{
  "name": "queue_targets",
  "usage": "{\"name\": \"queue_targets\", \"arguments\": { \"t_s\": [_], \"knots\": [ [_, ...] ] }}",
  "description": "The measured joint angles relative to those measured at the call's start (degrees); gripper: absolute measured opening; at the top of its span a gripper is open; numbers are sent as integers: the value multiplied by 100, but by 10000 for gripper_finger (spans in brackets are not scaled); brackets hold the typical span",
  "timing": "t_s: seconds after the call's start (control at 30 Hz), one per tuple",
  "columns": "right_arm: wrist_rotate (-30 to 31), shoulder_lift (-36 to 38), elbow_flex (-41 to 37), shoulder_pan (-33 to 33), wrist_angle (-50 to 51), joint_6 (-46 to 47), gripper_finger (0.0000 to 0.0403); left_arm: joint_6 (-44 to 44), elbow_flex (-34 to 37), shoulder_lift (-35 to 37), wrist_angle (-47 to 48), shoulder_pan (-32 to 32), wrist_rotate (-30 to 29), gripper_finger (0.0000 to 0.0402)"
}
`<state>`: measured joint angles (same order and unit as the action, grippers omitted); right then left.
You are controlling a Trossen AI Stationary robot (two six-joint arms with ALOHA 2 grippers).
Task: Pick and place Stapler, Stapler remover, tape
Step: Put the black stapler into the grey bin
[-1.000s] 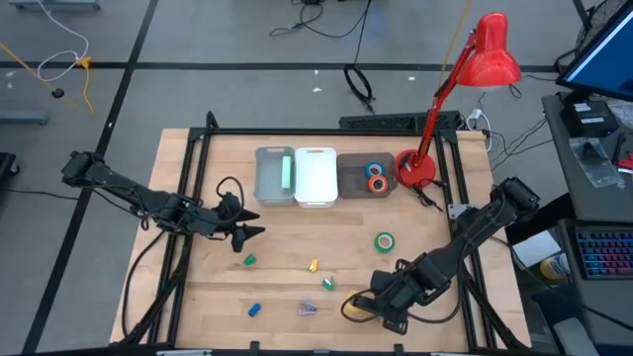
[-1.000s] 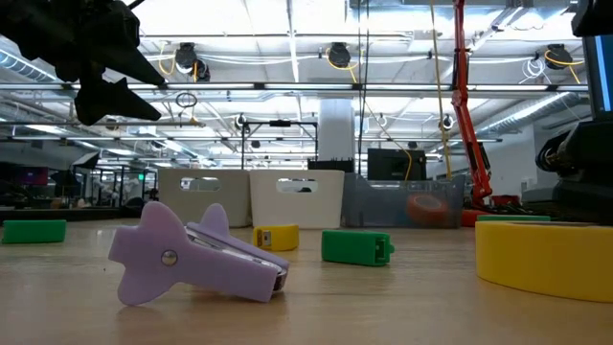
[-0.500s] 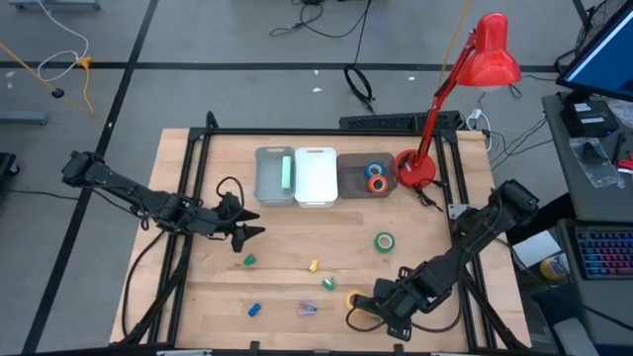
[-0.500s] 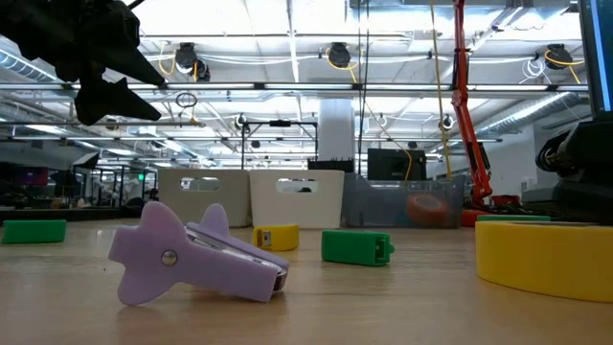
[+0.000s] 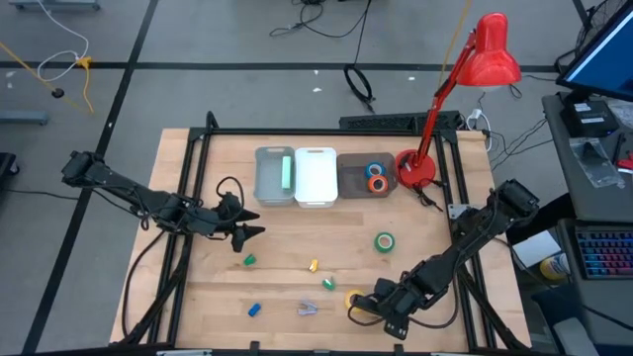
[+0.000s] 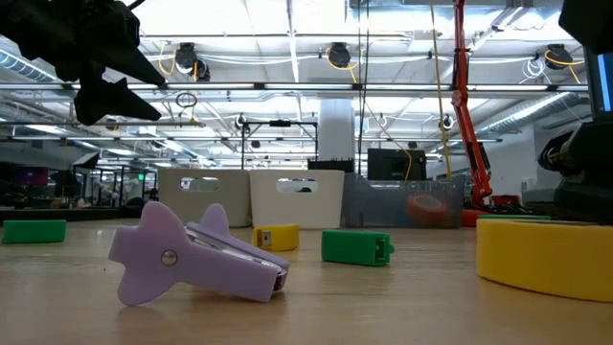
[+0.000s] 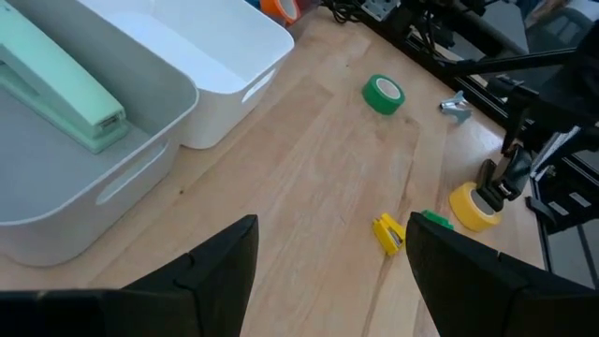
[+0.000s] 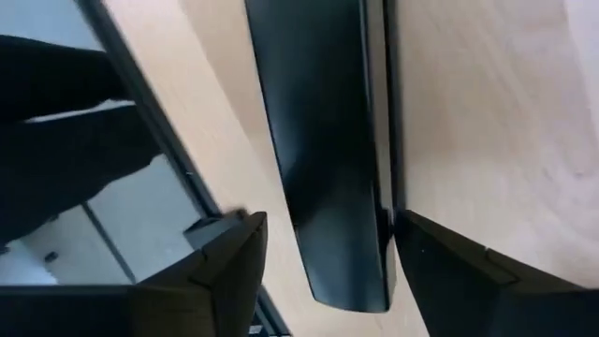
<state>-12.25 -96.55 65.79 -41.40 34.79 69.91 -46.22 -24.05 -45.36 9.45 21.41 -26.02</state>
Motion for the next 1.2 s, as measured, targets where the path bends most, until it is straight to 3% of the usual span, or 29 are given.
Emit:
{"name": "queue_targets", "arguments": {
  "t_s": [1.2],
  "knots": [
    [486,-2,-250,-259,-158,-33,159,-111,0,2,-17,0,0,271]
  ]
}}
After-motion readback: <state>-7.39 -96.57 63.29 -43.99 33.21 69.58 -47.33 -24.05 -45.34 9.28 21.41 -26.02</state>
